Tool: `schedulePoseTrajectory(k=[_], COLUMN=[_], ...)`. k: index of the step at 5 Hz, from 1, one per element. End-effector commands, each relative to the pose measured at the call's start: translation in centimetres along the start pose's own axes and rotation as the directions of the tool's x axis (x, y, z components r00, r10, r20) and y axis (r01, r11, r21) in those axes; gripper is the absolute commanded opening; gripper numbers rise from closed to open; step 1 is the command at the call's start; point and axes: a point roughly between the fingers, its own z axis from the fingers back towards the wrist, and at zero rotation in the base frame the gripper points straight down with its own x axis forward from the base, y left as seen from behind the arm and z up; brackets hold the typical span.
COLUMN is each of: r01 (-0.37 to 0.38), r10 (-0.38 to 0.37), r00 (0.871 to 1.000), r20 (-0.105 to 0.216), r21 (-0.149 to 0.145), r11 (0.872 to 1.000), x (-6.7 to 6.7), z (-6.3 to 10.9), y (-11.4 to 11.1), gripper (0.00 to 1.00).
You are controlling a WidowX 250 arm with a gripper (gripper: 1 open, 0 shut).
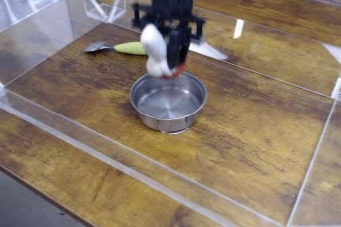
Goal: Remove the mushroom from the silver pot and put it on the table
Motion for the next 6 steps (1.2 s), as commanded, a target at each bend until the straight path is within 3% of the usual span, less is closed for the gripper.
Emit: schedulePoseTrajectory(k=[1,2,3,4,5,6], r01=[-0.014,-0.050,-0.027,-0.008,0.019,0.047], r10=[0.008,0.040,0.016,-0.003,-0.029,-0.056], r00=[0.995,0.993,0.994,0.993,0.993,0.993], r20=[0.098,0.111,0.113,0.116,0.115,0.107], r21=[0.059,0.082,0.090,0.096,0.091,0.083], r11=[0.998,0.995,0.996,0.995,0.996,0.995], x=[0.1,-0.1,-0.8,-1.5,-1.6,-1.6], z=[6.7,7.2,7.3,6.1,4.9,3.9], y=[-0.5,-0.7,-0.7,-0.8,-0.9,-0.7], gripper=[0.00,0.00,0.00,0.00,1.00,0.00])
